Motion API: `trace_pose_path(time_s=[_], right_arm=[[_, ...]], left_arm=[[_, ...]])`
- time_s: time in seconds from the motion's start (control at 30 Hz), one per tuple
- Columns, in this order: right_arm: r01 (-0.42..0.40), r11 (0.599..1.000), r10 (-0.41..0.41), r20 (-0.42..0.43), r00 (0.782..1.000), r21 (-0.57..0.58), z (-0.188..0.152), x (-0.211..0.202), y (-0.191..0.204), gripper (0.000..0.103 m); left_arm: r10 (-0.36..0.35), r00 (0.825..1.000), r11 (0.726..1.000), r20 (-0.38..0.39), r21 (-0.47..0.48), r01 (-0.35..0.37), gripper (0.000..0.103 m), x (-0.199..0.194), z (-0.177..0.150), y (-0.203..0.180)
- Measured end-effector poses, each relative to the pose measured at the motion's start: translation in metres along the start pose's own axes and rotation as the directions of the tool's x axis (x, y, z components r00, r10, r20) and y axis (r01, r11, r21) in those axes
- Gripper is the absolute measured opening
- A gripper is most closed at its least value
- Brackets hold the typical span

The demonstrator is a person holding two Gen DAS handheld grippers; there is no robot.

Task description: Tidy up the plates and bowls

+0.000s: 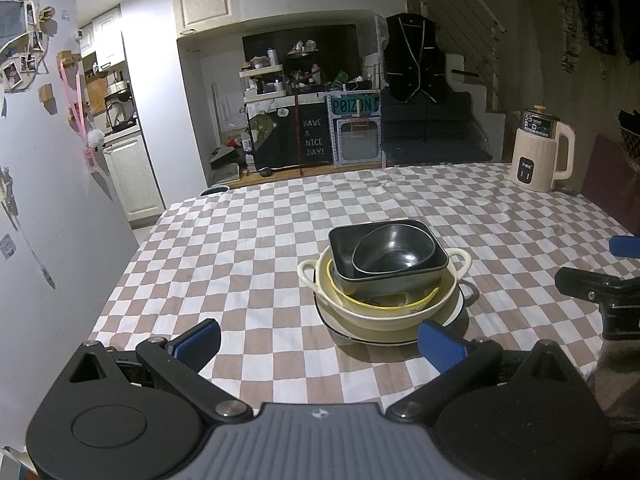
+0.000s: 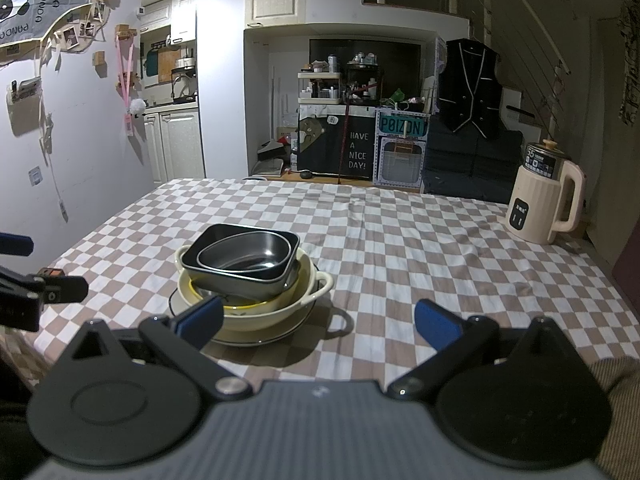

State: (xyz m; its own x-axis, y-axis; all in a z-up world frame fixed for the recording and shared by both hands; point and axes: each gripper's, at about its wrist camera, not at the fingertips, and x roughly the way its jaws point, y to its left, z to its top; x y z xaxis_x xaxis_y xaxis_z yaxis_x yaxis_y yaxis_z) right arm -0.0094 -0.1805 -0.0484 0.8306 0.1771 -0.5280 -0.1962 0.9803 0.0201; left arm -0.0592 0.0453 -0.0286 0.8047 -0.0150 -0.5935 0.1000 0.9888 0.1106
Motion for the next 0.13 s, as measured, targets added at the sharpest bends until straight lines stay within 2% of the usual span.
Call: trace_pose_path(time_s=[0.13], right_arm=[[-0.001,1.000,0.001,0.000,1.000,0.000,0.0000,0.0003,0.0001,0.102]], left_arm=[[0.004,1.000,1.000,-0.001,-0.003,-0.004,0.103,0.0014,0.0002,0.0037]])
